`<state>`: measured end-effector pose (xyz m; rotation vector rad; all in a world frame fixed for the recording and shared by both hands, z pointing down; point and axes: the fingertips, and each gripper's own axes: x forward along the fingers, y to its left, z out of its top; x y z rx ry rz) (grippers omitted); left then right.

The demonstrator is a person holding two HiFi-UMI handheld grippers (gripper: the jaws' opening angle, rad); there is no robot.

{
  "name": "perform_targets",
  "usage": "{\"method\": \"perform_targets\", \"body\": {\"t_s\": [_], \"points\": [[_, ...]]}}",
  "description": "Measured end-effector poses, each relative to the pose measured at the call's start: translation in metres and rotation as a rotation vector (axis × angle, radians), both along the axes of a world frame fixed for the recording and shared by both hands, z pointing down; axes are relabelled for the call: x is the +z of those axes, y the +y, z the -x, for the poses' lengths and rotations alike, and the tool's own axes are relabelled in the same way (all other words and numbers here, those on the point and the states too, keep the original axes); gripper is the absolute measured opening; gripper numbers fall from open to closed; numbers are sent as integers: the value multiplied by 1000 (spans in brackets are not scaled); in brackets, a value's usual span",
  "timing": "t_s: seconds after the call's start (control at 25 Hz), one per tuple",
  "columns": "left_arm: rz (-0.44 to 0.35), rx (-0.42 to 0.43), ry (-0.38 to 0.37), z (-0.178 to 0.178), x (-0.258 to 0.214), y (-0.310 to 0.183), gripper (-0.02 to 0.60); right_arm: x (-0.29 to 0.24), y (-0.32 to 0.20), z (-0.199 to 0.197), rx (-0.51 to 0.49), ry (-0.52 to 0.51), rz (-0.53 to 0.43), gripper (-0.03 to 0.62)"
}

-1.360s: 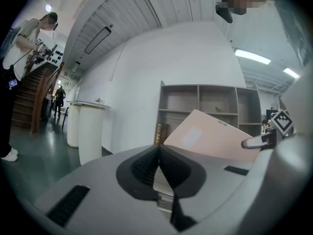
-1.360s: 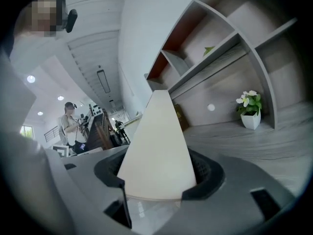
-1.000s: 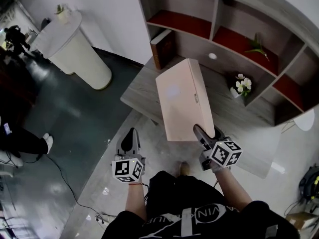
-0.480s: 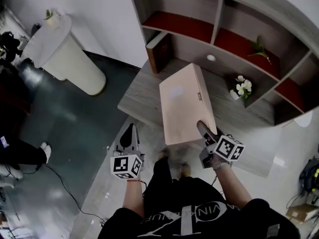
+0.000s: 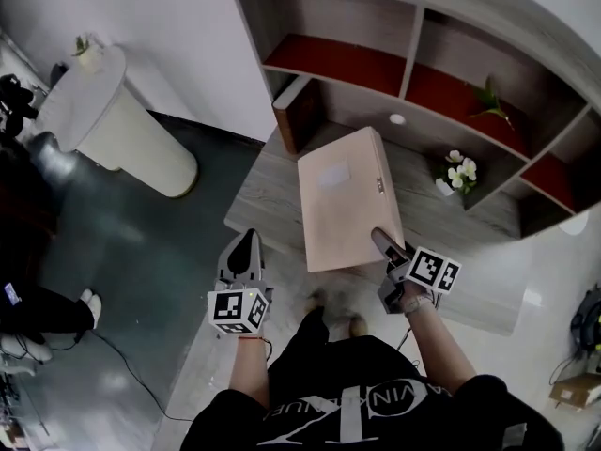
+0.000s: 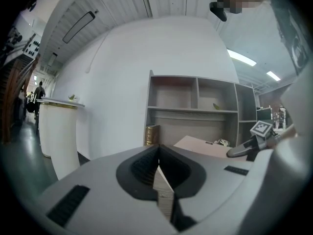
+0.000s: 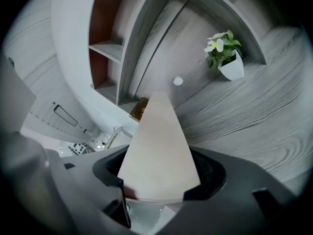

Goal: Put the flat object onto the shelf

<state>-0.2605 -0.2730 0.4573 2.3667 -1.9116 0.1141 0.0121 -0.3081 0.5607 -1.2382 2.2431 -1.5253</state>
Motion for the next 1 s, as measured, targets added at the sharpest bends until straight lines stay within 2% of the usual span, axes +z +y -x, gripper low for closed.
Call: {"method": "perform_targets", "body": {"t_s": [0.56, 0.68, 1.0], "points": [[20, 17, 0, 7, 8, -16, 3, 39, -23, -13, 35, -1, 116, 368], [20, 21, -5, 7, 7, -16, 3, 43, -22, -15, 38, 18, 116, 378], [30, -9, -6, 19, 9, -14, 3, 61, -20, -22, 46, 57, 175, 411]]}}
